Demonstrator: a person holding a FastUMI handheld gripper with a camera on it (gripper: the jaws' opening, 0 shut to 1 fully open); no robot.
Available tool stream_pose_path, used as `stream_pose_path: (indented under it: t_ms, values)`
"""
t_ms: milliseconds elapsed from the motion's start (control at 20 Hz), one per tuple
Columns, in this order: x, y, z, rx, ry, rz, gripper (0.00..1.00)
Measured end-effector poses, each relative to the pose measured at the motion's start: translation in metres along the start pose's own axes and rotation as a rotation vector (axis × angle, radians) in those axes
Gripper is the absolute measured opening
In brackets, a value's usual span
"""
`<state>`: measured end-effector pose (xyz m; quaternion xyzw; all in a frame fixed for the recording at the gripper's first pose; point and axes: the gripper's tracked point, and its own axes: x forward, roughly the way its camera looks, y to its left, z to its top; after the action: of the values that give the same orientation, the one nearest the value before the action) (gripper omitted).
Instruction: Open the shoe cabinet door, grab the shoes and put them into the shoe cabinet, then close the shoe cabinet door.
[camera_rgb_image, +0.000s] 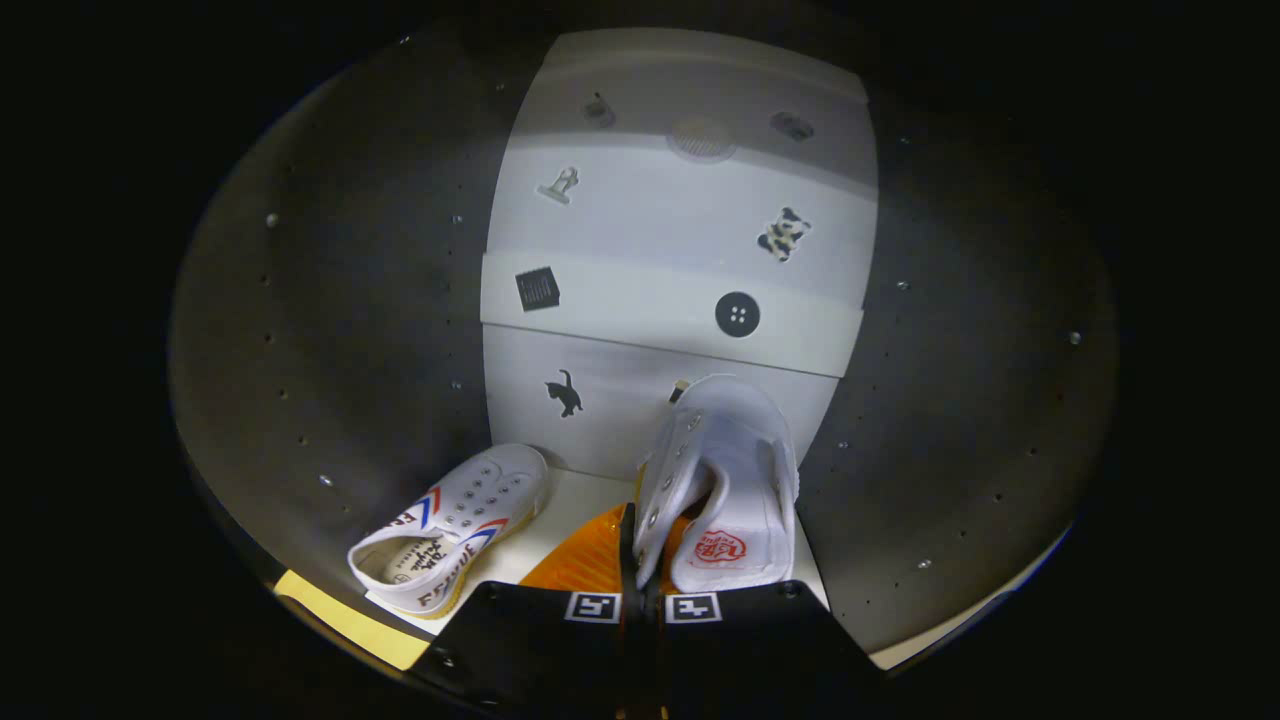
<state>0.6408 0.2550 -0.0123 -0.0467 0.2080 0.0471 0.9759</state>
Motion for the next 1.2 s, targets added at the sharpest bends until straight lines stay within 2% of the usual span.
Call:
stream_pose_path:
  t_ms: [400,900,1100,1200]
  values:
    - [0.047,0.010,-0.030,0.031,0.102,-0.002,0.02]
    - [0.066,0.022,-0.044,0.233,0.189,0.040,0.04]
    - [0.062,0.023,-0.046,0.255,0.198,0.033,0.13]
    - [0.055,0.033,-0.047,0.262,0.200,0.074,0.30]
